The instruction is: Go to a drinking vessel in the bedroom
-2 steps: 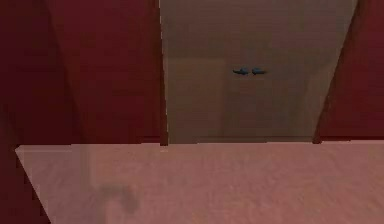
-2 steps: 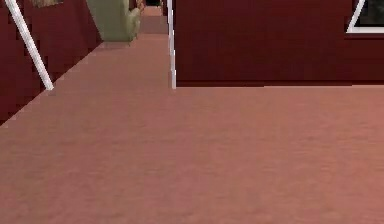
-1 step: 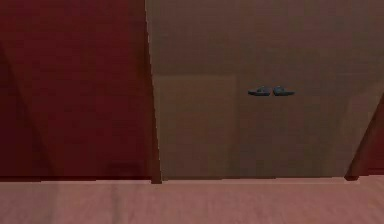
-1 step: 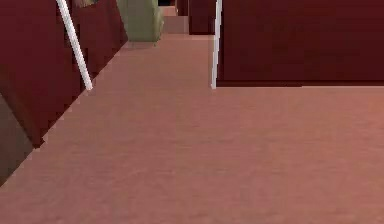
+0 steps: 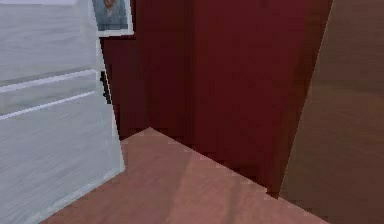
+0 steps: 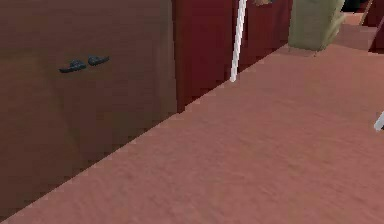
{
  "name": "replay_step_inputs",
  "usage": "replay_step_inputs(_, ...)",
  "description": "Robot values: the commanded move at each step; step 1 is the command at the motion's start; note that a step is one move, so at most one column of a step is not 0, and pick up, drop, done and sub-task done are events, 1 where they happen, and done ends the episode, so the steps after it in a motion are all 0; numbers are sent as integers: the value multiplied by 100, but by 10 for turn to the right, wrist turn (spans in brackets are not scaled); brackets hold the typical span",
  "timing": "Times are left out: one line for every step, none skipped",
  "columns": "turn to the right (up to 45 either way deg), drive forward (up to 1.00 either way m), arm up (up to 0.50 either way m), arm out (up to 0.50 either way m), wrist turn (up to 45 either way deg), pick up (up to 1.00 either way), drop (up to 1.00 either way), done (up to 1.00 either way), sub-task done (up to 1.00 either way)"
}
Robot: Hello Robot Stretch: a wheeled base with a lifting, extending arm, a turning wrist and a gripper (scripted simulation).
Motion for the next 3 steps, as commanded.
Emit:
replay_step_inputs(0, 55, 0, 0, 0, 0, 0, 0, 0)
replay_step_inputs(-450, 0, 0, 0, 0, 0, 0, 0, 0)
replay_step_inputs(-120, 0, 0, 0, 0, 0, 0, 0, 0)
